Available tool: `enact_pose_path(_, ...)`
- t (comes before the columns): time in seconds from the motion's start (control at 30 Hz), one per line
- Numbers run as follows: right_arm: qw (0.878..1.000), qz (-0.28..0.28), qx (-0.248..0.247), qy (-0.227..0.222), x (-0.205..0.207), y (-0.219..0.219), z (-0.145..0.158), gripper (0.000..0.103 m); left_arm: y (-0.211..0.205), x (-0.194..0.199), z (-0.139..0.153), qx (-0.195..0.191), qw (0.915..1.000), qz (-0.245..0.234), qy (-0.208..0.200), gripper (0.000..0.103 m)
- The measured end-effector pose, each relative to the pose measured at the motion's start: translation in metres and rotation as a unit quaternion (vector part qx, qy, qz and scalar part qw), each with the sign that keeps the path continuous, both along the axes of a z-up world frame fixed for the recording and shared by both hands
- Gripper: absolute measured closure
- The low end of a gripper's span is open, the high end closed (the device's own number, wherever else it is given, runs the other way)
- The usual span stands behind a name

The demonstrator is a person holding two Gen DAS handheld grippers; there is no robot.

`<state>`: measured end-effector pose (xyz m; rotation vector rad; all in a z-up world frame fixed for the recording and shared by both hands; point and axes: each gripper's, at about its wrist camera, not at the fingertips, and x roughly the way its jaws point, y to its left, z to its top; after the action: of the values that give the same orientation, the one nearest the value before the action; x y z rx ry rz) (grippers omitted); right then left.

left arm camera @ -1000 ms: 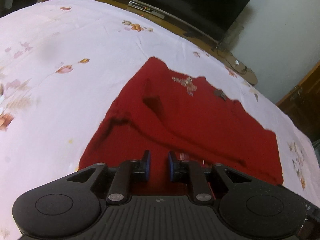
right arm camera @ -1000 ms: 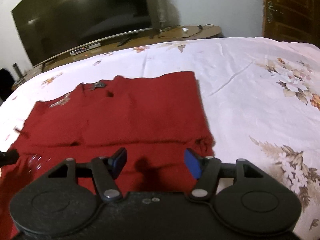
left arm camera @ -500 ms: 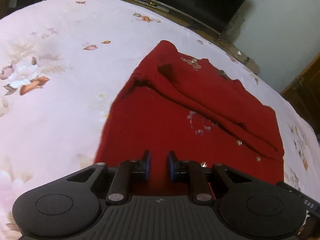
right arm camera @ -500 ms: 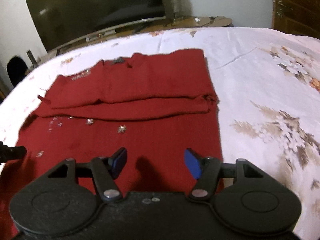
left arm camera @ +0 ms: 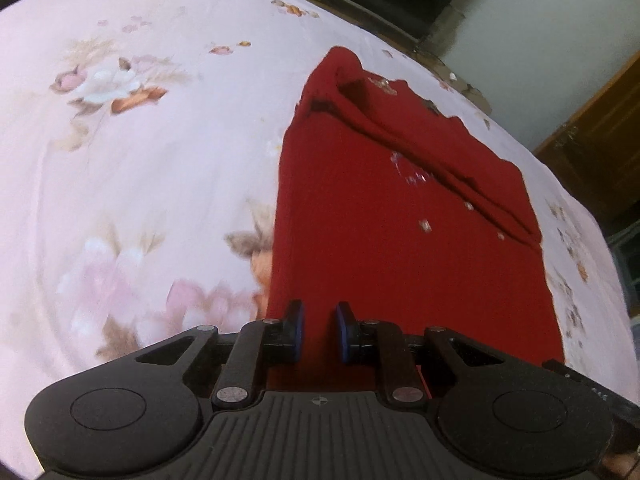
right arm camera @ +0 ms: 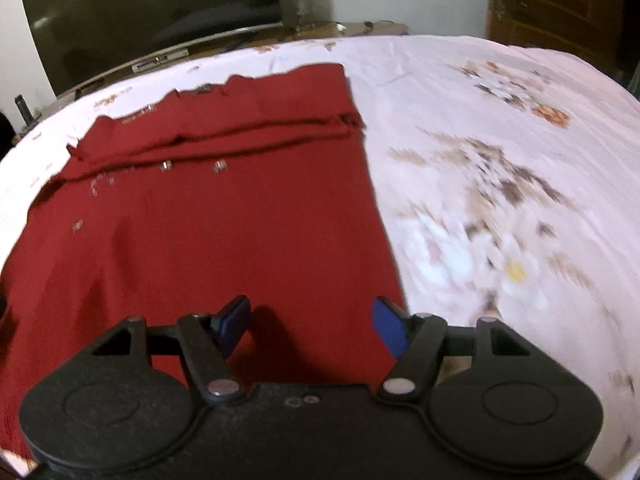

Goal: Fold small clothes

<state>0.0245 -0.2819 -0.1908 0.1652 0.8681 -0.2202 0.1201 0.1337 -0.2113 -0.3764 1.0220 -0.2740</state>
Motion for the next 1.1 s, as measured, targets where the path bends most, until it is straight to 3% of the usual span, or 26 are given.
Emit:
enact_pose_path(0.23,0.999,-0.027,0.004,0.021,-0.038,0.001,-0.006,0.033,0.003,-0.023,-0.013,-0.054,0.9974,-0.024,0.042,0.086)
enact_pose_path(0.43,0.998,-0.045,0.030,0.025,-0.062,-0.001,-0.008,0.034,0.007,-0.046,-0.020,-0.092,0.9937,-0.030,0.057,0.086)
enact_pose_path(0.5,0.998,-0.049,0.038,0.025,-0.068,0.000,-0.008,0.039,0.005,-0.049,-0.020,-0.097,0.9928,-0.038,0.059,0.087)
enact_pose_path(0.6,0.997,-0.052,0.048,0.025,-0.072,0.001,-0.007,0.056,0.002,-0.050,-0.017,-0.097,0.9928,-0.047,0.053,0.087)
enact_pose_path(0.63,0.997,-0.053,0.056,0.025,-0.073,0.000,-0.006,0.069,0.001,-0.049,-0.014,-0.098,0.9927,-0.051,0.047,0.092)
enact_pose_path(0.67,0.996,-0.053,0.066,0.024,-0.074,0.000,-0.005,0.090,0.000,-0.048,-0.011,-0.101,0.9926,-0.055,0.041,0.103)
enact_pose_path(0.7,0.995,-0.050,0.083,0.024,-0.075,-0.001,-0.003,0.098,-0.002,-0.047,-0.008,-0.105,0.9921,-0.060,0.034,0.103)
enact_pose_path(0.87,0.985,-0.042,0.166,0.005,-0.070,-0.006,0.006,0.098,-0.014,-0.027,0.009,-0.123,0.9892,-0.079,0.001,0.103)
enact_pose_path(0.93,0.979,-0.043,0.198,-0.014,-0.064,-0.011,0.013,0.098,-0.016,-0.017,0.013,-0.112,0.9908,-0.076,0.000,0.103)
enact_pose_path(1.0,0.978,-0.042,0.203,-0.018,-0.054,-0.013,0.018,0.098,-0.008,-0.015,0.019,-0.092,0.9937,-0.064,-0.001,0.103)
enact_pose_path(1.1,0.985,-0.016,0.171,-0.003,-0.044,-0.011,0.020,0.094,0.005,-0.024,0.024,-0.053,0.9965,-0.065,-0.006,0.103)
